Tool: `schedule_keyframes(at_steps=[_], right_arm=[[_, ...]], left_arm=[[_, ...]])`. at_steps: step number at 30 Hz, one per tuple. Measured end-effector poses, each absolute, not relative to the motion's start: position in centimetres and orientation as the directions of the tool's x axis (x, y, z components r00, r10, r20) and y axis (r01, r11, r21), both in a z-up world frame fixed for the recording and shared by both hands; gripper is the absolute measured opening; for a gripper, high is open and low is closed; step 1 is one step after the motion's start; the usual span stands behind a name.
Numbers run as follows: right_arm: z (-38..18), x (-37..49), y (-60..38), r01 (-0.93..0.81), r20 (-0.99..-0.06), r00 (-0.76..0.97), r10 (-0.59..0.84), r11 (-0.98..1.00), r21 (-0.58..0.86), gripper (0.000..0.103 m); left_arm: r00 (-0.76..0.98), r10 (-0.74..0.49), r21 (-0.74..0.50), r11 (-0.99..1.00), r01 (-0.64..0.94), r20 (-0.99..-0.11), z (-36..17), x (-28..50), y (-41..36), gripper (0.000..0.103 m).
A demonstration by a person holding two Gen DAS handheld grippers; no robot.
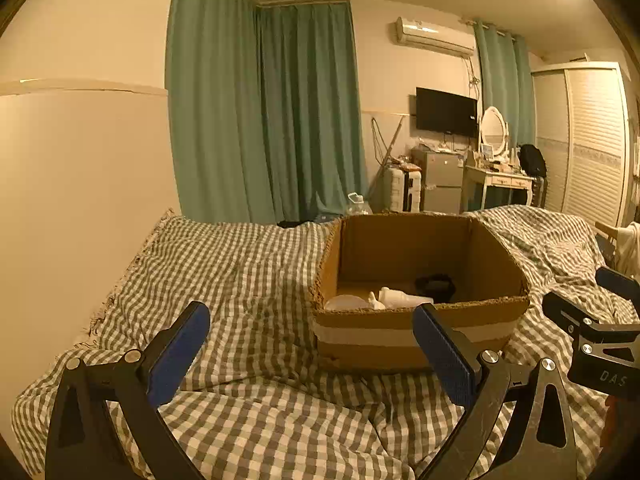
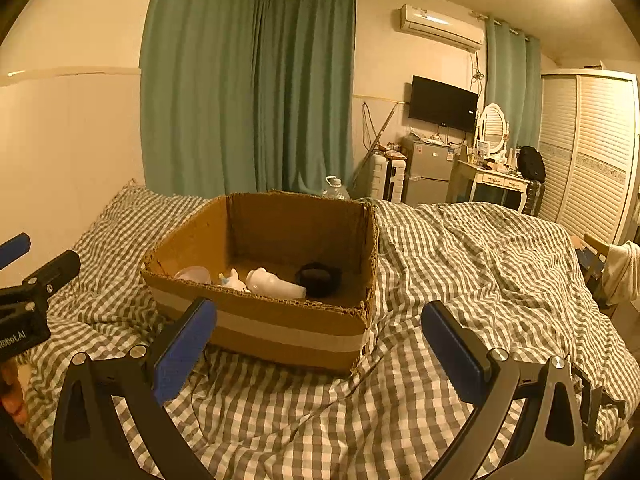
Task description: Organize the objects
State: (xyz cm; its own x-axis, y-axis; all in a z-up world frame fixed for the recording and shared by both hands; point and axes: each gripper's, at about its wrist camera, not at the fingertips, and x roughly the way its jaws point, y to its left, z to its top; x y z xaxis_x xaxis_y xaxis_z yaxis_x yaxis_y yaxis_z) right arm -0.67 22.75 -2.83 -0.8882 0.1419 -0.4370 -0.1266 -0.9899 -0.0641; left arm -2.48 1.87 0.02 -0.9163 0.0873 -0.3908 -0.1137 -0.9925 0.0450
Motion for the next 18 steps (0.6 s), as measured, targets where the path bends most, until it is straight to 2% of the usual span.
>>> schedule_keyframes(at_steps=[18], right_arm=[[-3.20,-0.91,22.84,-0.128,-0.455,-0.879,0.140,-0.990,-0.056,0.103]], left_arm=[[-0.913,0.083,0.065,-0.991,-0.118,-0.400,-0.52,-2.56,2.40,0.103]])
